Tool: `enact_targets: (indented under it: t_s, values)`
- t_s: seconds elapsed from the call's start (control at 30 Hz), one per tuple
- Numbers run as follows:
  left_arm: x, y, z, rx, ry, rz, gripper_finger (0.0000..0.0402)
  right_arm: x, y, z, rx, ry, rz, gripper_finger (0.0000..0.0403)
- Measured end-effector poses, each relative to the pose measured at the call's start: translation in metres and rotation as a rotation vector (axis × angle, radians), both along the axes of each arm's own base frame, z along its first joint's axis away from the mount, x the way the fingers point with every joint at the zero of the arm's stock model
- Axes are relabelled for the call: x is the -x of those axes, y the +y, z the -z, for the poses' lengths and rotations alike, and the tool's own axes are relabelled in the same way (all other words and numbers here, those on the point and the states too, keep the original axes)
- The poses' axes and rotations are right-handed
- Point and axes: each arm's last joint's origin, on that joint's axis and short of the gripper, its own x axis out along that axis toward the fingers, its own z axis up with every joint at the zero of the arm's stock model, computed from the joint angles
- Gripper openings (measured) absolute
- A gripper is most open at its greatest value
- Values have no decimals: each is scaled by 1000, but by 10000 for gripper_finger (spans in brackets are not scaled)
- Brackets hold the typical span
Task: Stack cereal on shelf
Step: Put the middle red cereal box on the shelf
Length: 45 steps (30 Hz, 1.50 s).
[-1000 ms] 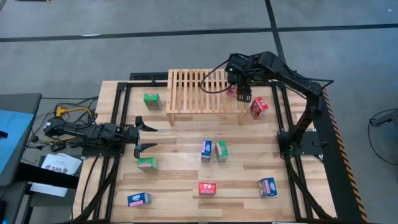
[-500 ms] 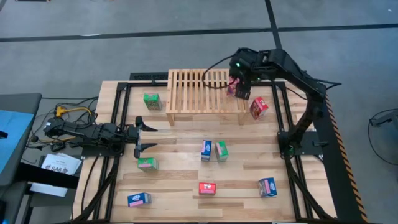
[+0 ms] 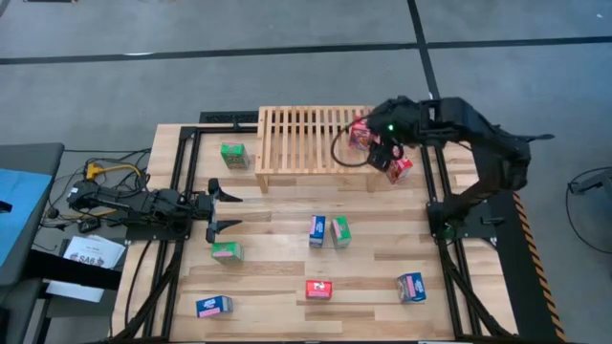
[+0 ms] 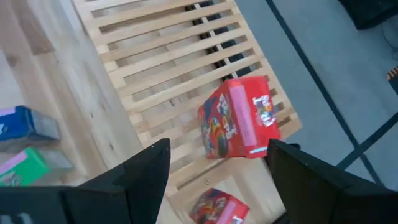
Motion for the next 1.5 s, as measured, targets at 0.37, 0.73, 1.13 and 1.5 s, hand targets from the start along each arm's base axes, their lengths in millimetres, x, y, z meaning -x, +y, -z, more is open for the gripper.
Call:
enact_targets:
  t_s: [0.37,0.73,1.13,1.5]
  values:
    - [0,0,0,0,0,0,298,11,9,66,12,-198,20,293]
    - [0,0,0,0,0,0,298,7,-3,128,60,-236,90,293]
    - [0,0,0,0,0,0,298,6,-20,152,66,-233,177,293]
    - [0,0,0,0,0,0,298,6,-27,152,36,-278,189,293]
